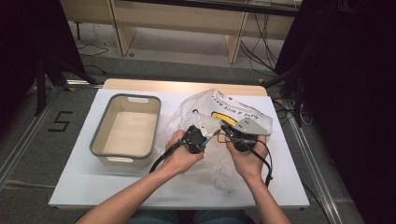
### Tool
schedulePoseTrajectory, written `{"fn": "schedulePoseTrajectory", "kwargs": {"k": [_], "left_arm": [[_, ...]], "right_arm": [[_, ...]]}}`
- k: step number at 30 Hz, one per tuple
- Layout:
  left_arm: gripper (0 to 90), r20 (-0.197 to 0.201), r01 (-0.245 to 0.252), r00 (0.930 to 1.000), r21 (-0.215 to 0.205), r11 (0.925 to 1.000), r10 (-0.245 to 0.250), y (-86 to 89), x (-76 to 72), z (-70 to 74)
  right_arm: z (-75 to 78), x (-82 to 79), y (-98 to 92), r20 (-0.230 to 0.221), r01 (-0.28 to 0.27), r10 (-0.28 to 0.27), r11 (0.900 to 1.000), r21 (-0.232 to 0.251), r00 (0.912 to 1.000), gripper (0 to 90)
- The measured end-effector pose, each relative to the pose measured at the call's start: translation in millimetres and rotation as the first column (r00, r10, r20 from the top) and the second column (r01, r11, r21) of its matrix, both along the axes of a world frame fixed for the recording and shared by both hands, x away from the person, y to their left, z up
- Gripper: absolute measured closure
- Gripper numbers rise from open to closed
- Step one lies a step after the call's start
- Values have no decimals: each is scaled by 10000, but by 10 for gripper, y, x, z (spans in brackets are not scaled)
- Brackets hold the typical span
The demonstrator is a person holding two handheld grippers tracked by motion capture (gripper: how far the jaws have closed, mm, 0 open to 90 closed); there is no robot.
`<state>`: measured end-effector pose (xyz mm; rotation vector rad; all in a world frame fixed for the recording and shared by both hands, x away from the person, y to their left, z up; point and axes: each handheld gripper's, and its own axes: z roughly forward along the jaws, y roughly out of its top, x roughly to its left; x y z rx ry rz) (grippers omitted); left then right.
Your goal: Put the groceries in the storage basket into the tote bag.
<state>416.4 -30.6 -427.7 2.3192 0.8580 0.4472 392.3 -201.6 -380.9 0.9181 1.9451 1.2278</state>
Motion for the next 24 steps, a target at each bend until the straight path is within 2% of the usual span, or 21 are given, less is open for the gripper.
{"fn": "schedulePoseTrajectory", "kwargs": {"k": [8, 12, 16, 24], "left_arm": [[785, 169, 62, 9998, 34, 10000, -62, -61, 51, -52], [785, 273, 8, 9996, -81, 10000, -6, -93, 68, -67], [784, 304, 143, 9994, 36, 9999, -144, -119, 79, -85], [778, 411, 228, 9989, -42, 9997, -226, -151, 92, -112]], "right_arm": [[-1, 1, -1, -15, 9, -9, 10000, -20, 10000, 900], [-3, 1, -1, -20, 0, 0, 10000, -22, 10000, 900], [-5, 5, -4, -8, 5, -5, 10000, -15, 10000, 900], [-10, 10, -14, -43, 16, -16, 10000, -6, 10000, 900]]}}
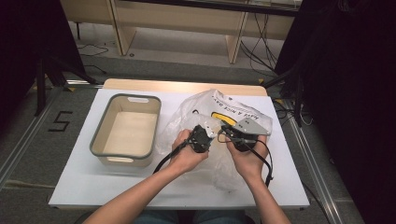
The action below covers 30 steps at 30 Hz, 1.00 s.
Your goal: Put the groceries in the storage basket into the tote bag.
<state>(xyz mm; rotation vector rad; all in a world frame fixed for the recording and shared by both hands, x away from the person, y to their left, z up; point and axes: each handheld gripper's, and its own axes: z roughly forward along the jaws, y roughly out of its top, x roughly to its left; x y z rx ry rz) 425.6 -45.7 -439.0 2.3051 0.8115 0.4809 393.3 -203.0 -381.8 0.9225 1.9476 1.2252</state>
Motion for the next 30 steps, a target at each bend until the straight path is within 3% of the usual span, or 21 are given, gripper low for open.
{"fn": "schedulePoseTrajectory", "kwargs": {"k": [12, 19, 30], "left_arm": [[763, 171, 94, 9998, 109, 9999, -96, -14, 13, -23], [643, 202, 11, 9998, -225, 9997, -6, 7, -13, 4], [538, 127, 1017, 9948, -645, 9927, -1011, 253, -304, 270]], "right_arm": [[-1, 4, -13, -10, 41, -41, 10000, 9, 10000, 900], [-3, 5, -19, -15, 41, -41, 10000, -13, 10000, 900], [-7, -5, -46, -88, 104, -104, 9999, 9, 9999, 900]]}}
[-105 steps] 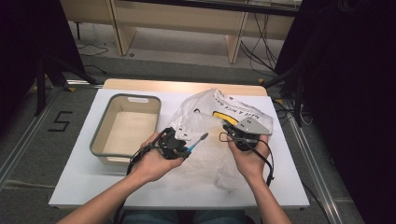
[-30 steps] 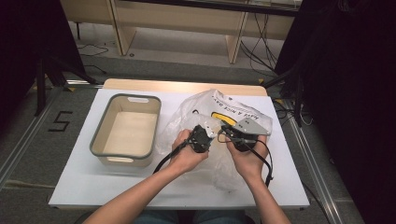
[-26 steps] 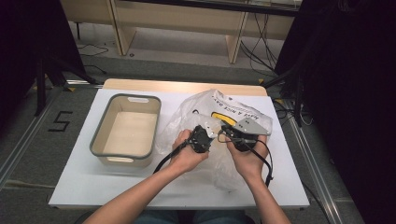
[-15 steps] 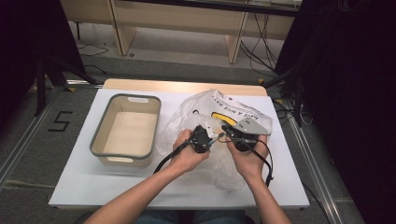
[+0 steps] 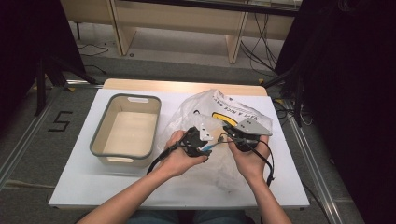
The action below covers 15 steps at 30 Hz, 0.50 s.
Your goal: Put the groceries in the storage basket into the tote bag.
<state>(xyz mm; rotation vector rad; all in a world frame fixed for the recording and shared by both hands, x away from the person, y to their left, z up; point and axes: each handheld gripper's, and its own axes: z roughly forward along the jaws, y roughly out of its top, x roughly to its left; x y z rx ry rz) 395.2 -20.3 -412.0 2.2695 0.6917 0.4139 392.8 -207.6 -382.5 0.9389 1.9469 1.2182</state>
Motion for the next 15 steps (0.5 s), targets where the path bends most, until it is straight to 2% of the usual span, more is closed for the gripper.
{"fn": "schedulePoseTrajectory", "kwargs": {"k": [2, 9, 15], "left_arm": [[534, 98, 109, 9999, -23, 9999, -108, 69, -64, 53], [533, 362, 55, 9993, -524, 9986, -36, 326, -249, 233], [533, 532, -168, 9984, -675, 9976, 204, 510, -310, 313]], "right_arm": [[-5, -2, 5, -32, -41, 40, 10000, -47, 10000, 900], [-30, -29, 19, -229, -229, 225, 9996, -181, 9995, 900], [-86, -68, 9, -458, -343, 328, 9989, -320, 9984, 900]]}}
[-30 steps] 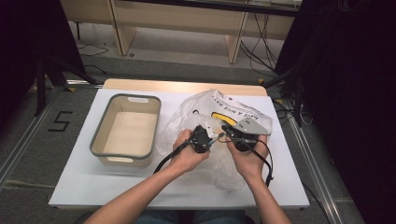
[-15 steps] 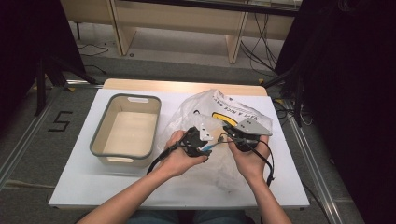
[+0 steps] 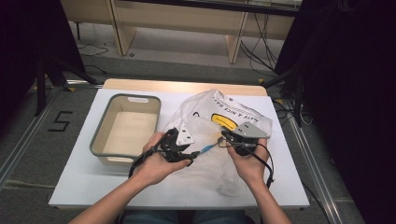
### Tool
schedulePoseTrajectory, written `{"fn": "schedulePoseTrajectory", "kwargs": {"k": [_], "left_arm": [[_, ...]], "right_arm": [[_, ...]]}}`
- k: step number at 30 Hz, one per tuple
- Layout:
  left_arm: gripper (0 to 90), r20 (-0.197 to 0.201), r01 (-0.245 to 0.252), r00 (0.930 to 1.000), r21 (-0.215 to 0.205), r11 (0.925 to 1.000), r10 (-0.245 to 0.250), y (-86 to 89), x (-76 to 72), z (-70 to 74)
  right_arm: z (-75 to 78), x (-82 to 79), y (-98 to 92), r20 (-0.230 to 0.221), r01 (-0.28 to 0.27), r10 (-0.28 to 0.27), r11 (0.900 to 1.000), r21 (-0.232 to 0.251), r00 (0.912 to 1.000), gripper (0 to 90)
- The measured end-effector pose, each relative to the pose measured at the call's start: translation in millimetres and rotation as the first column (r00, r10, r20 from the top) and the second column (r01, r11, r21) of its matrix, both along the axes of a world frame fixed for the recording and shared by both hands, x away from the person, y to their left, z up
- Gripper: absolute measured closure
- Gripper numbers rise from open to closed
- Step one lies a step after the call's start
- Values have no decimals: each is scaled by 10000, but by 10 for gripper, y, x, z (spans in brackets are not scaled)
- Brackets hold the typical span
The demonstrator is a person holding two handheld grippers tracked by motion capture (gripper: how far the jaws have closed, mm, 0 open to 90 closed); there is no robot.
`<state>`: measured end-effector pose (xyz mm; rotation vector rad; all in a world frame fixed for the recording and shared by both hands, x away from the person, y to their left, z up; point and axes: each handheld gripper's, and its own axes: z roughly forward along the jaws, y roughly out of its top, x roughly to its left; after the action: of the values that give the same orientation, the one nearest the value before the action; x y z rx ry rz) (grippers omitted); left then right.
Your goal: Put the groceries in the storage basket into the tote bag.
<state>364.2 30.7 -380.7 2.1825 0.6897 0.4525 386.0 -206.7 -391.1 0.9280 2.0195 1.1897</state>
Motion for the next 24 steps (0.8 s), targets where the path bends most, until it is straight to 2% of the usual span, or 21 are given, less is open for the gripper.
{"fn": "schedulePoseTrajectory", "kwargs": {"k": [5, 13, 18, 24], "left_arm": [[538, 54, -346, 9994, -143, 9993, 347, 105, 18, 4], [540, 20, -746, 9972, -383, 9965, 747, 177, 84, 1], [541, -19, -979, 9952, -323, 9947, 979, 182, 159, -34], [546, -243, -1272, 9916, -40, 9919, 1271, 172, 290, -160]], "right_arm": [[-55, -24, 10, -287, -189, 184, 9997, -162, 9994, 900], [-174, -46, 35, -857, -497, 448, 9972, -560, 9953, 900], [-256, -58, 56, -1295, -710, 605, 9944, -779, 9897, 900], [-343, -70, 70, -1755, -967, 773, 9898, -1050, 9814, 900]]}}
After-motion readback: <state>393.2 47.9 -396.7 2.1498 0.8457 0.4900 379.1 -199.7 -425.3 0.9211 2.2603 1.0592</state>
